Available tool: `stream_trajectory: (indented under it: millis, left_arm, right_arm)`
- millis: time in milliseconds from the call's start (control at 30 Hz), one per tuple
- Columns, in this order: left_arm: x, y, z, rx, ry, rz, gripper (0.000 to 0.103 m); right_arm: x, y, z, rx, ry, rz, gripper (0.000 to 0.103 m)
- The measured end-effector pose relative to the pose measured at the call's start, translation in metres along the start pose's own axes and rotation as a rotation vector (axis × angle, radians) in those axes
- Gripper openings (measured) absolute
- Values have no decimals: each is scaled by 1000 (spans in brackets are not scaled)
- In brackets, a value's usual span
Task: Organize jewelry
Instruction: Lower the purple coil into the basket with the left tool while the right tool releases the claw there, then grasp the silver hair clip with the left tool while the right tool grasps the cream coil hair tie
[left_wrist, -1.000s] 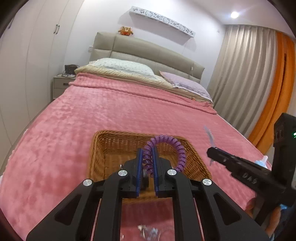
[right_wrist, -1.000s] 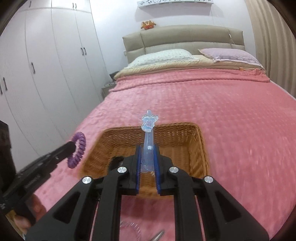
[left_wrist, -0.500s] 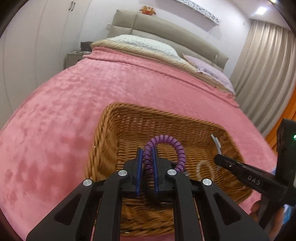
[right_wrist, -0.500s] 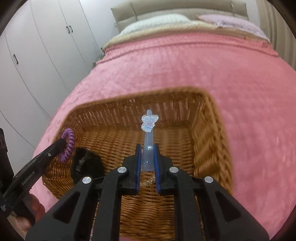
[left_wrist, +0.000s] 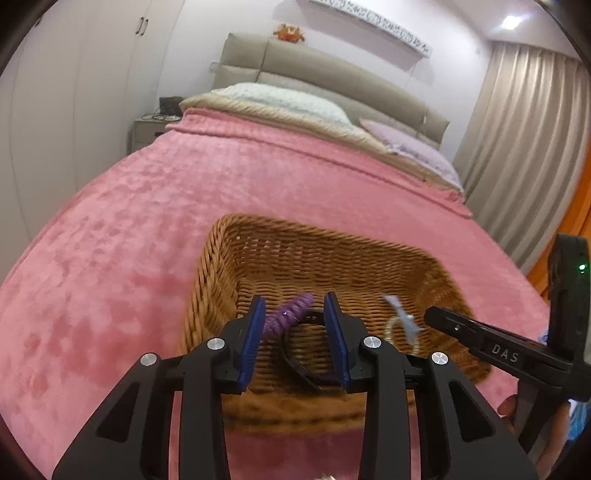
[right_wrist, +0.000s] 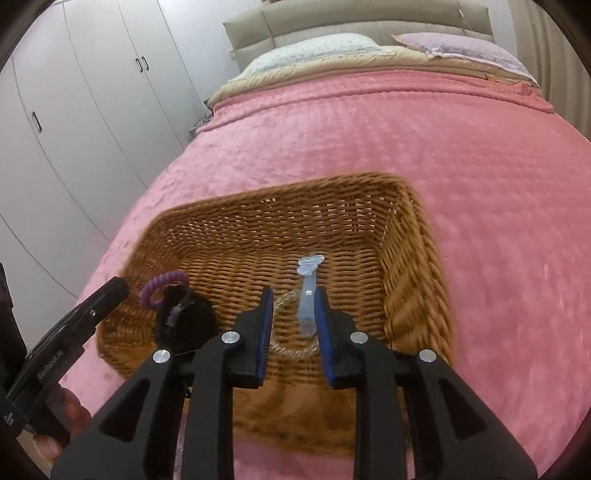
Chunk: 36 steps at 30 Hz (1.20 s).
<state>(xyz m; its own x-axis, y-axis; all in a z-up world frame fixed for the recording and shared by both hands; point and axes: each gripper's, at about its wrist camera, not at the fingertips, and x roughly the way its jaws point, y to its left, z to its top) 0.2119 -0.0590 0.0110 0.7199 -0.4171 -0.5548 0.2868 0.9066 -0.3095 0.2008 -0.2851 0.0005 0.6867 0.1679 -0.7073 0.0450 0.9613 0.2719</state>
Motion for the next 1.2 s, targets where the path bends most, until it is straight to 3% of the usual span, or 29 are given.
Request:
stream_trajectory:
  millis: [200, 433, 633, 933, 1200]
  left_arm:
    - [-54, -2, -17, 17, -39, -37, 32]
    - [-122, 9, -54, 17, -46, -23, 32]
    - [-156, 6, -86, 26, -26, -29, 34]
    - [-155, 0, -137, 32, 65, -56, 34]
    - [-120, 5, -156, -32, 211, -87, 34]
  right_arm:
    - [-56, 15, -21, -28, -57, 11, 34]
    - [-111, 40, -61, -83, -85, 27, 35]
    - [-146, 61, -117, -132, -89, 33, 35]
    - [-142, 61, -195, -115, 8, 48, 35]
    - [-114, 57, -218, -74, 95, 51, 31]
